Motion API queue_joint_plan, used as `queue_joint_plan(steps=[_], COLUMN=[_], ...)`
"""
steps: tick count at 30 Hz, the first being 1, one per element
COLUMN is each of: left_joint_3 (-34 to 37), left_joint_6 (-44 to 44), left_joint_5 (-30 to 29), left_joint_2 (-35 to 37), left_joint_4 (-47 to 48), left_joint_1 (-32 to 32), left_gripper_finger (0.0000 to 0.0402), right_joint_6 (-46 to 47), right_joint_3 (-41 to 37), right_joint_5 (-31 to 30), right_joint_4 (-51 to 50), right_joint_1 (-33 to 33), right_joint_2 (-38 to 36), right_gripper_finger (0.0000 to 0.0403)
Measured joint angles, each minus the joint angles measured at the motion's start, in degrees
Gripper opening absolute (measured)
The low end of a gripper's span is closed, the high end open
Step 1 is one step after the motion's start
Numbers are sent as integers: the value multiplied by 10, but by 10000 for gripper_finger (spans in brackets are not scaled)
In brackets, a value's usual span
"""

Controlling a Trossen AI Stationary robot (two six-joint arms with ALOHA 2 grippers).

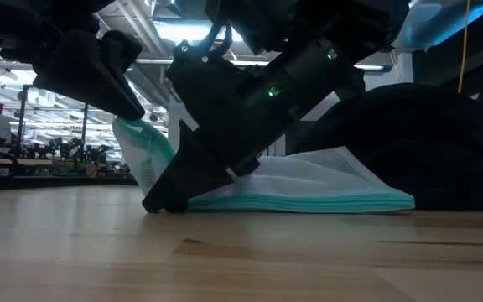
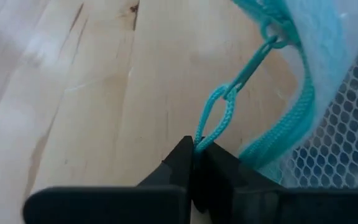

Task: Unpack backpack
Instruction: Open the transparent zipper bag

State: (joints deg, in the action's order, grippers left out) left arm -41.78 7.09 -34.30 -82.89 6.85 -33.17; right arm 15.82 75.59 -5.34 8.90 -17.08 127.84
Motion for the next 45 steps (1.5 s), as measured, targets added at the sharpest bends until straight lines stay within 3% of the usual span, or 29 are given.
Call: queue_joint_plan(steps=[7, 14, 23, 33, 45], left_joint_3=[0, -1, -1, -1, 0], left_joint_6=[0, -3, -13, -11, -6], left_joint_5=[9, 1, -1, 0, 1], left_joint_2=[0, 0, 0, 0, 0], left_joint_4=[0, 2, 4, 7, 10], left_joint_1=[-1, 0, 0, 0, 0], left_gripper_finger=[0, 0, 0, 0, 0], right_joint_6=[-46, 11, 2, 49, 80], right_joint_3=[-4, 0, -4, -5, -5], right_joint_5=[64, 31, 50, 75, -11], right_joint_4=[-41, -167, -145, -191, -293], right_joint_1=[-28, -32, -33, -47, -64], right_joint_2=[-34, -57, -62, -80, -134], right_gripper_finger=[2, 1, 0, 0, 0])
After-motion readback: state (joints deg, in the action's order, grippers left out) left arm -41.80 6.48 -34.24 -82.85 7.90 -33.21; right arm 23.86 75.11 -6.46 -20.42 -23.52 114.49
